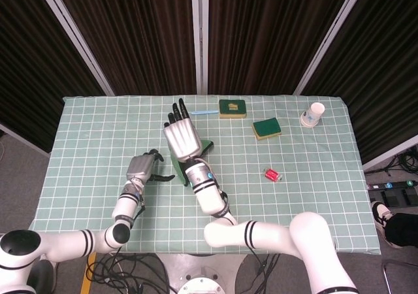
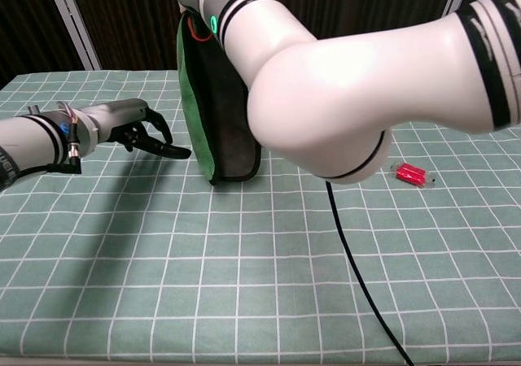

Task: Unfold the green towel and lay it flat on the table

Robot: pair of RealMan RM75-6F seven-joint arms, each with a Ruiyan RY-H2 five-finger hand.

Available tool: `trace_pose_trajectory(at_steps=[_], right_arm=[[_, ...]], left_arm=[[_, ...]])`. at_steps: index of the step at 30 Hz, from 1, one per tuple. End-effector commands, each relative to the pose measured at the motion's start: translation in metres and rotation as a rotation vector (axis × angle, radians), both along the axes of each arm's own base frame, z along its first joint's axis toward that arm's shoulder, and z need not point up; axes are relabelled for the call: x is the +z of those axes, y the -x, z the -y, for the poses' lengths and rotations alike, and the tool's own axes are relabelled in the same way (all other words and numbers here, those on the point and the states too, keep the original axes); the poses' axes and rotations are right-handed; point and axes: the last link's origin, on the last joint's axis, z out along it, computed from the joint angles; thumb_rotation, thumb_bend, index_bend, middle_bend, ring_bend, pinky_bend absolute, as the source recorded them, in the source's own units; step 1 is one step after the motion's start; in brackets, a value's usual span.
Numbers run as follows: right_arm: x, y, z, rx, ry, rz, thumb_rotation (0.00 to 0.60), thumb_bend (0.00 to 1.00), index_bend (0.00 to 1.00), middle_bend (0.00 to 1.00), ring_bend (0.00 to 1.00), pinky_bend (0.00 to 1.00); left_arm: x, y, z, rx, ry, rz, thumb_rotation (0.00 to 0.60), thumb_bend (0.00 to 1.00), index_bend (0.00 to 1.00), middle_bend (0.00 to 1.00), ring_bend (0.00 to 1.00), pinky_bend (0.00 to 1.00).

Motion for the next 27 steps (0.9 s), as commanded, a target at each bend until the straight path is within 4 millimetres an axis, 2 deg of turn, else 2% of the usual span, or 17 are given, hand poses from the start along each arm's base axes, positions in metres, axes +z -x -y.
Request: trace_pose_trajectory(at_steps=[1,4,6,12,17,21,27], right_arm=[[0.005,0.008,0.001,-0.01,-0.002,0.006,0.572,0.51,0.74,0.29,0.1,0.03],[0.005,0.009,0.004,-0.014,-0.003,-0.007,0.581,0.51,0.74,0.29,0.1,0.03],[0.0,0.006,0.003,-0.009,-0.009,-0.021,0.578,0.51,0.74,0.29,0.1,0.03],[-0.013,-0.007,0.0,-0.007,-0.024,-0.026,0.575,0.51,0.73,0.29,0.1,0.03],[-0.018,-0.016,-0.002,-0.004,-0.024,-0.026,0.577,0.51,0.73,0.29,0.1,0.03],[-0.013,-0.017,-0.001,-0.006,-0.017,-0.003,0.576,0.51,0.73,0.29,0.1,0.03],[0.0,-0.009,0.0,-0.019,-0.019,0.039,0.576,0.51,0.73,0.29,0.1,0.03]], left_arm=[[-0.001,0.001,0.0,0.011,0.001,0.012,0.28,0.11,0.38,0.23,0.24,0.34],[0.003,-0.004,0.0,0.035,0.012,0.075,0.225,0.08,0.38,0.23,0.24,0.34],[0.008,-0.01,0.0,0.024,0.006,0.099,0.165,0.04,0.37,0.23,0.24,0.34],[0.014,-0.026,0.003,-0.025,0.008,0.095,0.108,0.0,0.35,0.23,0.24,0.34],[0.008,-0.036,0.002,-0.038,0.018,0.069,0.109,0.0,0.35,0.23,0.24,0.34],[0.002,-0.035,0.002,-0.043,0.009,0.009,0.104,0.0,0.35,0.23,0.24,0.34],[-0.005,-0.026,0.003,-0.006,0.019,-0.024,0.196,0.04,0.35,0.23,0.24,0.34]])
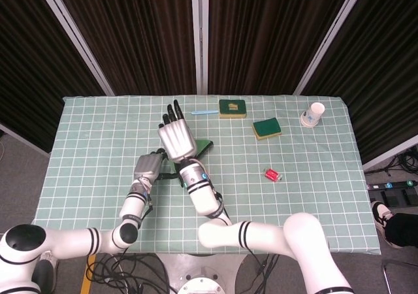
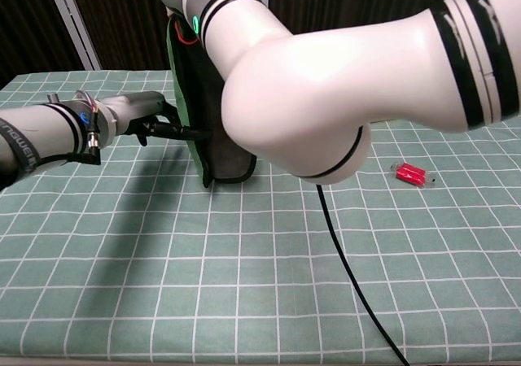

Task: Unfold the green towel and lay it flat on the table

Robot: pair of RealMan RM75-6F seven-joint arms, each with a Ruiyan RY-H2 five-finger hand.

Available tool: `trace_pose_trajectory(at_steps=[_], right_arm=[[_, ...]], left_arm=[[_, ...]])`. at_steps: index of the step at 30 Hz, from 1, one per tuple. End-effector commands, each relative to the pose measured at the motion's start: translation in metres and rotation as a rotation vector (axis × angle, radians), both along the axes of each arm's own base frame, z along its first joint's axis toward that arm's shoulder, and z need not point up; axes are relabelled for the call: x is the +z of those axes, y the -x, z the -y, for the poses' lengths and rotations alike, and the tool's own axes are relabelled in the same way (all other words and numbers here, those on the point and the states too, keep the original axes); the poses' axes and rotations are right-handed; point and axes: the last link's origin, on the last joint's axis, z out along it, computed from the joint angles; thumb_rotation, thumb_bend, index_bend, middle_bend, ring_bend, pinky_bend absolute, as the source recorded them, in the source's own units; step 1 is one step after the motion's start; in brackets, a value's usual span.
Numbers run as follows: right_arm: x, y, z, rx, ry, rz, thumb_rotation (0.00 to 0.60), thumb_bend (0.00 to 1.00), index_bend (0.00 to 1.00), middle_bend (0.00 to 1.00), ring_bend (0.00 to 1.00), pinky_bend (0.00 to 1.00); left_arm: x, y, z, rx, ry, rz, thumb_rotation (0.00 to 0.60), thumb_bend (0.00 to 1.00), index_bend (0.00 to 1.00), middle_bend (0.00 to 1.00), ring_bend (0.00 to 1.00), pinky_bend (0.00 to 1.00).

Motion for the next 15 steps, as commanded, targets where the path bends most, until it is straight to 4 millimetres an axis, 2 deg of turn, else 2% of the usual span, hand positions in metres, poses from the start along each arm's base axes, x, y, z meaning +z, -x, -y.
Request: trace_pose_trajectory(at_steps=[1,5,11,15], right_arm=[[0.008,0.005,0.001,-0.011,-0.004,0.029,0.577,0.51,0.73,0.29,0.1,0.03],[0.015,0.013,0.001,-0.011,-0.003,0.036,0.573,0.51,0.73,0.29,0.1,0.03],[0.024,0.021,0.0,-0.02,-0.017,0.066,0.579,0.51,0.73,0.29,0.1,0.03],[0.028,0.024,-0.002,-0.024,-0.031,0.075,0.574,0.51,0.73,0.29,0.1,0.03]], left_arm=[[-0.003,0.004,0.001,0.02,0.004,-0.002,0.207,0.05,0.35,0.23,0.24,0.34],[-0.003,0.007,0.0,0.039,-0.006,0.002,0.292,0.1,0.37,0.23,0.24,0.34],[-0.002,0.008,-0.001,0.063,-0.017,0.04,0.391,0.16,0.46,0.24,0.24,0.34],[-0.003,0.007,-0.002,0.075,-0.028,0.076,0.425,0.2,0.51,0.25,0.25,0.34]])
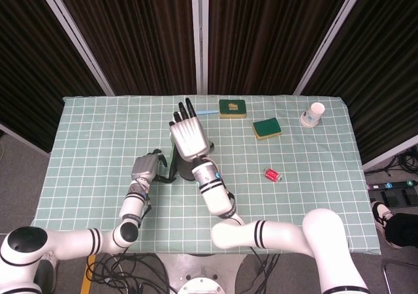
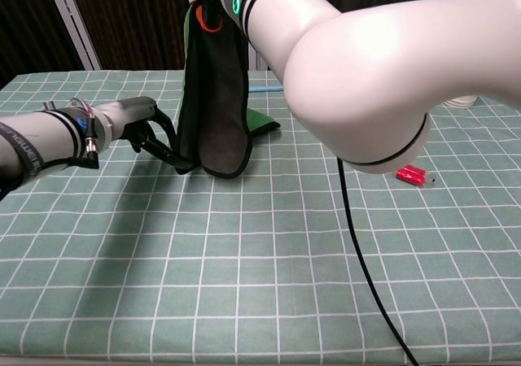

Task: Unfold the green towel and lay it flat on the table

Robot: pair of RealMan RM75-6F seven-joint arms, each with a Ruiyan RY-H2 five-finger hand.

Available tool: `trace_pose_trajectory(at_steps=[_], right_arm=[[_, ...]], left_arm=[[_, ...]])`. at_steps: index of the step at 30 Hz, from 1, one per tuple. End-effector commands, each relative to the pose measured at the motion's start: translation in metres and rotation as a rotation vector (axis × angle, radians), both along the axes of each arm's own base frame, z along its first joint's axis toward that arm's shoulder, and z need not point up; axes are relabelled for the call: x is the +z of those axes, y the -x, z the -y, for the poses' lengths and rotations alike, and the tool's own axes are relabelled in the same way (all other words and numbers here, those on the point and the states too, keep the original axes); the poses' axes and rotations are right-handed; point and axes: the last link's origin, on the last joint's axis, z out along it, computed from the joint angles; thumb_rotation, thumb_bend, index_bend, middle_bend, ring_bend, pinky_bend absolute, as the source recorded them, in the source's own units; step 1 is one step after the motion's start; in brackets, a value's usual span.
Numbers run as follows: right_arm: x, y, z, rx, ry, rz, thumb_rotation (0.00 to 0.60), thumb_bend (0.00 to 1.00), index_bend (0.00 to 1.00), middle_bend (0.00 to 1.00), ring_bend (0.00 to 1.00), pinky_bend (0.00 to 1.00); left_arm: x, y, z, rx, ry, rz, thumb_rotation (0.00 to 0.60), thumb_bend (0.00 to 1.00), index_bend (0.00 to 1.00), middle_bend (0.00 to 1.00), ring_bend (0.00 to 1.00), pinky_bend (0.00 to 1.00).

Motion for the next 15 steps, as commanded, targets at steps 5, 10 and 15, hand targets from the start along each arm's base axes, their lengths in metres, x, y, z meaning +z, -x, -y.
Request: trace_pose_trajectory(at_steps=[5,10,15], right_arm=[[0.0042,0.005,-0.0032,0.001,-0.013,0.005,0.577,0.51,0.73,0.29,0.1,0.03],[0.0053,0.0074,-0.0057,0.004,-0.023,0.01,0.581,0.51,0.73,0.29,0.1,0.03],[0.01,0.0125,-0.0057,0.001,-0.025,0.019,0.577,0.51,0.74,0.29,0.1,0.03]], left_arm=[[-0.002,-0.0007,-0.0009,0.025,-0.007,0.056,0.439,0.26,0.55,0.28,0.28,0.34],[-0.0022,0.0003,-0.0023,0.043,-0.023,0.089,0.45,0.37,0.6,0.31,0.28,0.34],[0.0011,0.0046,-0.0042,0.058,-0.043,0.11,0.593,0.5,0.68,0.38,0.33,0.34]])
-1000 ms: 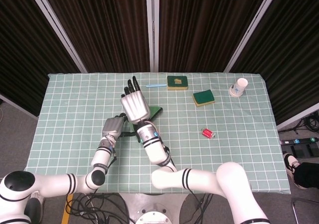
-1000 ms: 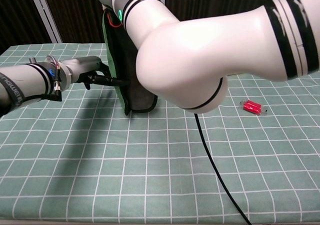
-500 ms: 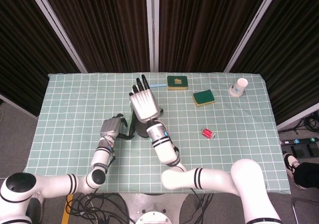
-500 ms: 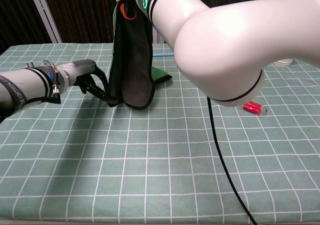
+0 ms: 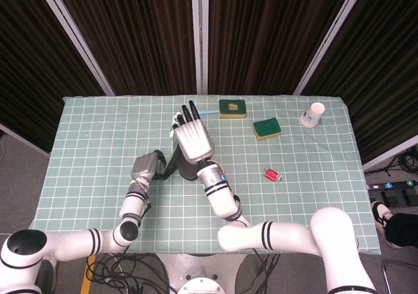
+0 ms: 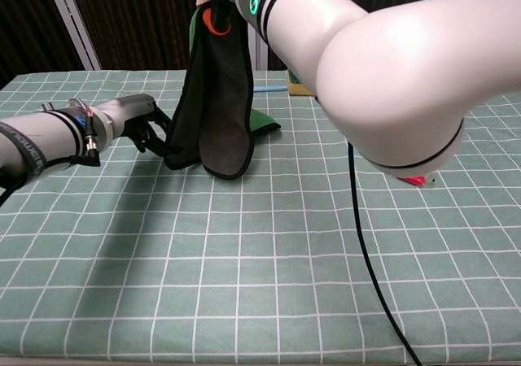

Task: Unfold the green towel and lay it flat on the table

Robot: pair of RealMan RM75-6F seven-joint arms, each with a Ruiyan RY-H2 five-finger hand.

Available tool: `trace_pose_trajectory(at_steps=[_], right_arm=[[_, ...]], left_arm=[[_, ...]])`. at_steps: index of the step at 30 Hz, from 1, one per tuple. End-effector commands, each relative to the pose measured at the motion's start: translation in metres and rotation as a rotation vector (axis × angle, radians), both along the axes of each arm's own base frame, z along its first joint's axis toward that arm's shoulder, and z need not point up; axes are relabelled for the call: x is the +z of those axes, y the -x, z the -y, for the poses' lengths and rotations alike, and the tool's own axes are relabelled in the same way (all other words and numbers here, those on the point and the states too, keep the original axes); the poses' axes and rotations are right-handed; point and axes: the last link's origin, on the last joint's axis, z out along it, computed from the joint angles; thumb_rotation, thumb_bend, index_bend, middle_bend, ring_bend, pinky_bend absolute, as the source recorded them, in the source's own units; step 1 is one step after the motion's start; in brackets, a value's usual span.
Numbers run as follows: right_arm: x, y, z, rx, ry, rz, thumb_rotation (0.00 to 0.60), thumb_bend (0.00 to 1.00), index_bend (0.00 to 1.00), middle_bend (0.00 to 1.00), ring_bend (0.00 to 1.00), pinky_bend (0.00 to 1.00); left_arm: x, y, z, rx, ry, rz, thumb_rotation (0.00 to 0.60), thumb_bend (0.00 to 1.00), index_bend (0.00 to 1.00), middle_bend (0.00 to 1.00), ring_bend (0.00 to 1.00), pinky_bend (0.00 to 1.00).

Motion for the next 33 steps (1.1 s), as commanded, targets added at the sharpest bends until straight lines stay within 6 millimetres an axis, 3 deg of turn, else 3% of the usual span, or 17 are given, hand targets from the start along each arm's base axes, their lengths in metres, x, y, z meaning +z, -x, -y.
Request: trace_pose_trajectory(at_steps=[1,10,21,27,33], right_arm=[[0.004,0.005,-0.001,-0.003,-0.004,0.009,0.576,0.51,0.73,0.29,0.1,0.03],[0.029,0.034,-0.011,-0.011,-0.052,0.089,0.573,0.51,0.73,0.29,0.1,0.03],[0.083,0.077,-0.024,-0.025,-0.145,0.263,0.576,0.51,0.73,0.29,0.1,0.03],[0.091,0.088,-0.011,-0.06,-0.174,0.3,0.575,0.51,0.73,0.29,0.1,0.03],[0.087,0.084,0.017,-0.044,-0.16,0.298,0.573,0.51,0.73,0.29,0.1,0.02]], left_arm=[[0.004,0.003,-0.001,0.009,-0.018,0.023,0.6,0.52,0.69,0.4,0.34,0.34],[0.034,0.013,0.003,-0.052,-0.071,0.05,0.6,0.54,0.76,0.44,0.35,0.34],[0.108,0.018,0.014,-0.183,-0.193,0.03,0.6,0.54,0.76,0.44,0.35,0.34],[0.134,0.016,0.009,-0.225,-0.255,-0.004,0.6,0.53,0.76,0.44,0.35,0.34],[0.141,0.018,-0.02,-0.213,-0.348,-0.074,0.6,0.53,0.76,0.44,0.35,0.34]])
